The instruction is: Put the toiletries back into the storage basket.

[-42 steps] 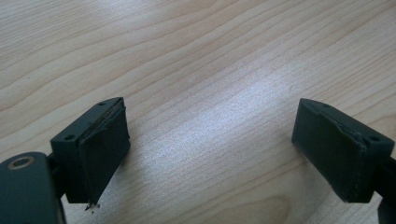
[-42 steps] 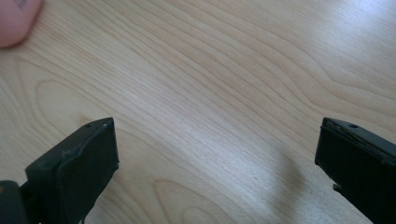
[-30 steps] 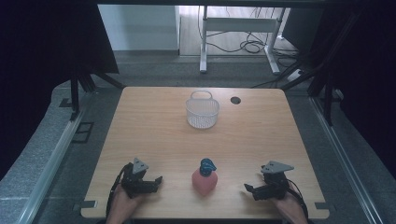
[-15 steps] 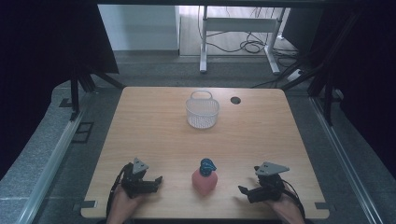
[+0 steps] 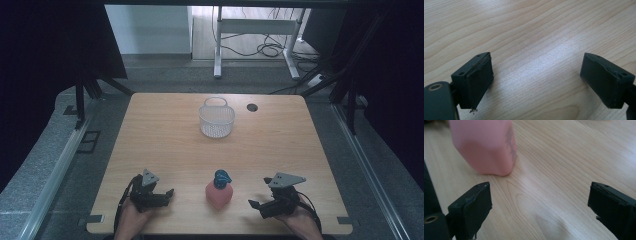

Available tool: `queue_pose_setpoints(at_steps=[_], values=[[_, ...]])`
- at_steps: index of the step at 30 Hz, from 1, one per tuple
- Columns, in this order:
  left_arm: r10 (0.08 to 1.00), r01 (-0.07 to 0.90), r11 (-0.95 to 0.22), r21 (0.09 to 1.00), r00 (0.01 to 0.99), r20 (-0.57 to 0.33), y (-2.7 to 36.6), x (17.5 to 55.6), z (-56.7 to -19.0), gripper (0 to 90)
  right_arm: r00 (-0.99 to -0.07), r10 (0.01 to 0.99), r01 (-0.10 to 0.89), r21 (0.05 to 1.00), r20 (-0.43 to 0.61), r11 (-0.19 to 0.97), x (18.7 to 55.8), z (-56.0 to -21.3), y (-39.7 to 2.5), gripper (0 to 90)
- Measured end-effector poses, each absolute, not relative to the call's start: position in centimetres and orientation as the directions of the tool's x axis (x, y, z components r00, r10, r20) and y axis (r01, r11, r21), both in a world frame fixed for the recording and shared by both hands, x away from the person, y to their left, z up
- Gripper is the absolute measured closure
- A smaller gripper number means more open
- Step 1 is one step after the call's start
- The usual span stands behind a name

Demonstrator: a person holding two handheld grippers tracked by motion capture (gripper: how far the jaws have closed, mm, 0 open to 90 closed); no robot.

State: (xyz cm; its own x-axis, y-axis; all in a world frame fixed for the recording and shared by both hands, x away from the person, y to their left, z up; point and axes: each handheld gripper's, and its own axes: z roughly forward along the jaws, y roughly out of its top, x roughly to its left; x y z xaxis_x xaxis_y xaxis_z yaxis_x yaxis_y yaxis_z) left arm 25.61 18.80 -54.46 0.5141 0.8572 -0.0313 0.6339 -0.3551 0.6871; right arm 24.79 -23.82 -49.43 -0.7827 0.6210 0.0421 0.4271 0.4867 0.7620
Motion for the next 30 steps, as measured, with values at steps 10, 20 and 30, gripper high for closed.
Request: queue_pose_setpoints(at_steps=[10,20,30], values=[[0.858,0.634,-0.355,0.687,0.513,-0.031,18.8,25.6,-54.5,10.6,-0.811,0.583,0.403,0.775,0.055,0.487,24.6,-48.1,-22.7,5.2],[0.858,0.634,-0.355,0.687,0.513,-0.03,18.8,25.6,-54.5,10.6,-0.835,0.547,0.374,0.786,0.054,0.493,24.6,-47.1,-21.4,7.0],[0.858,0.634,-0.357,0.686,0.514,-0.029,18.8,25.6,-54.5,10.6,-0.863,0.503,0.347,0.785,0.052,0.514,24.8,-46.1,-19.3,7.5]])
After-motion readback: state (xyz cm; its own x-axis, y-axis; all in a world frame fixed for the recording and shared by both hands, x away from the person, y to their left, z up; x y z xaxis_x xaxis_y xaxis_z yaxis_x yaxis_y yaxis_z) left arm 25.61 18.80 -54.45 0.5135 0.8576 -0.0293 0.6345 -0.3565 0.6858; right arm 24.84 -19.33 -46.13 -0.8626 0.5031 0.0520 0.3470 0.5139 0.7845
